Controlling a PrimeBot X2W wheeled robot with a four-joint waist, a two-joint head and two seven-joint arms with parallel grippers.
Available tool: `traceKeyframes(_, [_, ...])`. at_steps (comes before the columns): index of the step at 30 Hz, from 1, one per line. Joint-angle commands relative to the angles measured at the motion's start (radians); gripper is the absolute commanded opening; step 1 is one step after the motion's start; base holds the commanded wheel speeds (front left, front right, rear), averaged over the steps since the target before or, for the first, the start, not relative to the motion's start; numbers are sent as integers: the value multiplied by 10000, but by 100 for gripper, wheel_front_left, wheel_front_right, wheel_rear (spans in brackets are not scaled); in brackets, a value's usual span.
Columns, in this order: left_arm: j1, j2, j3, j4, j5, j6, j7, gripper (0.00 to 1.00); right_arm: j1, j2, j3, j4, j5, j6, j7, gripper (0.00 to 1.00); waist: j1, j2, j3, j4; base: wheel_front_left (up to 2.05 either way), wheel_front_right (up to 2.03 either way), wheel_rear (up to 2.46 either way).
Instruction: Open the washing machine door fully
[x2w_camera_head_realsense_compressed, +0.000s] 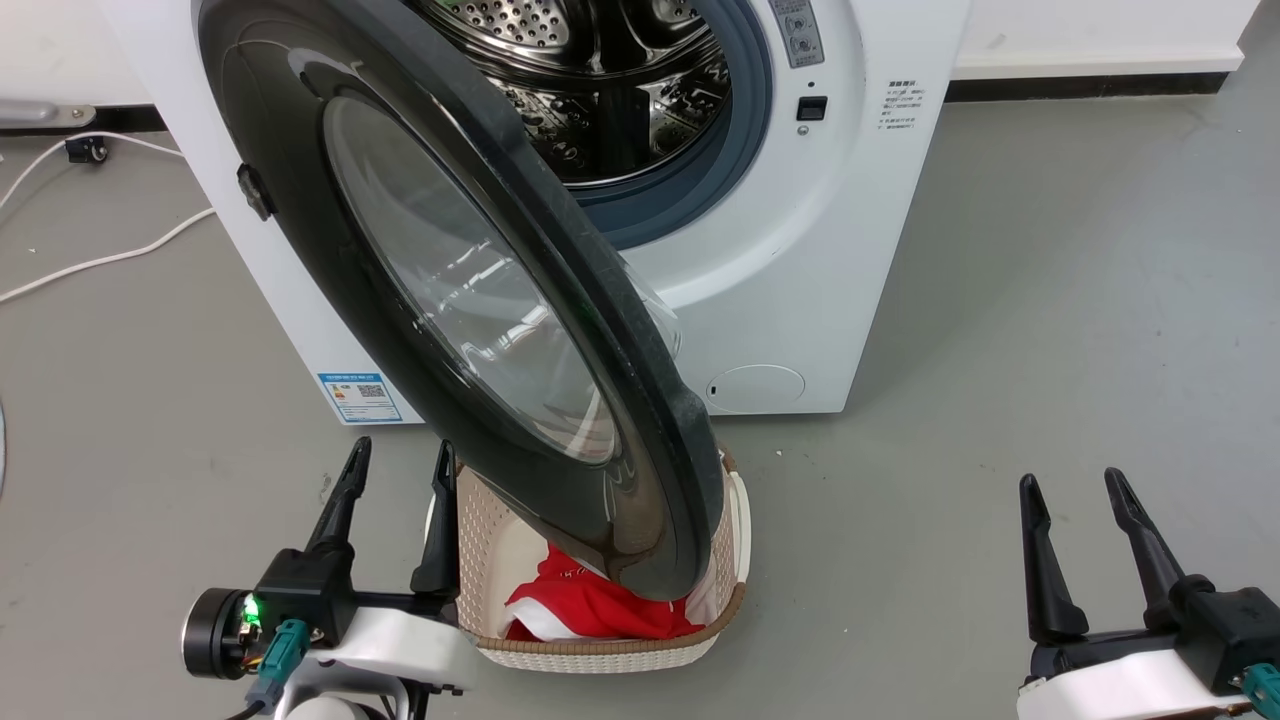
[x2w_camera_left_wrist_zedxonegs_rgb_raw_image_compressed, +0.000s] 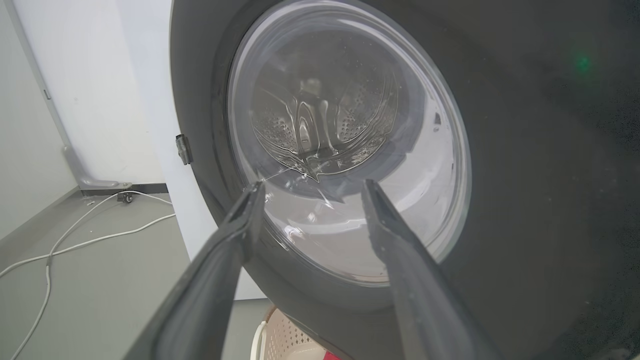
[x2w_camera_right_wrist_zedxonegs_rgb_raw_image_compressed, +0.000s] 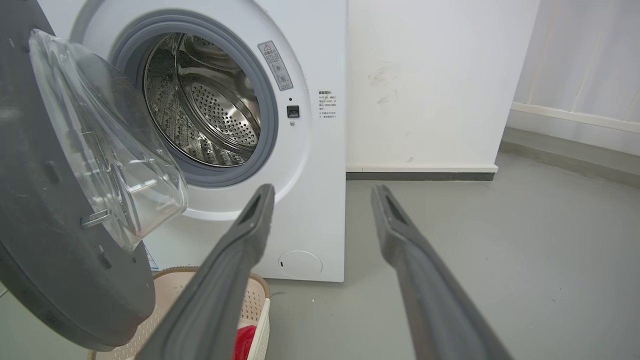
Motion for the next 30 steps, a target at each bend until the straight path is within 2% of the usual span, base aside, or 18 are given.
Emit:
traceKeyframes(1, [92,-8,-37,32,6,-31,-25,41,-69,42,9,30,24,-6,-70,100,0,0,-4,6,0,0,0])
traceKeyframes(2, [96,-8,-39,44,11,-42,-25,0,-62,42,8,31,16,-6,-81,100,0,0,-5,5,0,0,0])
traceKeyframes(10, [61,-8,-72,-33,-119,-70,-25,0,-10,43,-9,28,113,-6,-97,100,0,0,-18,5,0,0,0])
traceKeyframes(16, [-217,-8,-40,-607,-188,-26,-25,0,-29,42,-39,50,185,-6,-114,100,0,0,11,42,0,0,0])
traceKeyframes(30, [-1548,-7,-255,-3648,125,92,-23,0,-133,41,-106,111,288,-6,-97,100,0,0,29,76,0,0,0])
